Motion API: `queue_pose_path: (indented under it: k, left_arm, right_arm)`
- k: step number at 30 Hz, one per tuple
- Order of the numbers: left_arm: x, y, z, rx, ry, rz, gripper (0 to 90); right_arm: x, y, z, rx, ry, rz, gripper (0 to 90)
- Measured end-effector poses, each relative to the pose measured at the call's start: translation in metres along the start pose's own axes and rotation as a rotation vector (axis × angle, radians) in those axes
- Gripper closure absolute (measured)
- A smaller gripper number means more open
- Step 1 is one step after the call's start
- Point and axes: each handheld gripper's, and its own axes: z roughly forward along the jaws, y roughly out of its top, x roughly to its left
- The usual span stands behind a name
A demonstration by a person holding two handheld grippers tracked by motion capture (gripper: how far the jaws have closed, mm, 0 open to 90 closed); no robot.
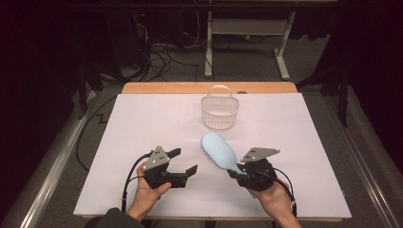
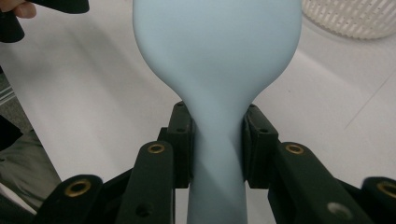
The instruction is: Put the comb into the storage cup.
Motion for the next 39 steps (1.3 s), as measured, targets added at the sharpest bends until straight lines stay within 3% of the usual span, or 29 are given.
queue_pose_path:
  k: [16, 39]
  left_arm:
    - [-0.015, 0.014, 0.02, 0.014, -0.037, 0.024, 16.3]
    - [-0.027, 0.022, 0.035, 0.002, -0.099, -0.001, 16.0]
  right_arm:
    - [0.002, 0.004, 0.0, -0.021, 0.004, -0.012, 70.3]
    - [0.009, 0.005, 0.004, -0.033, -0.013, -0.045, 70.2]
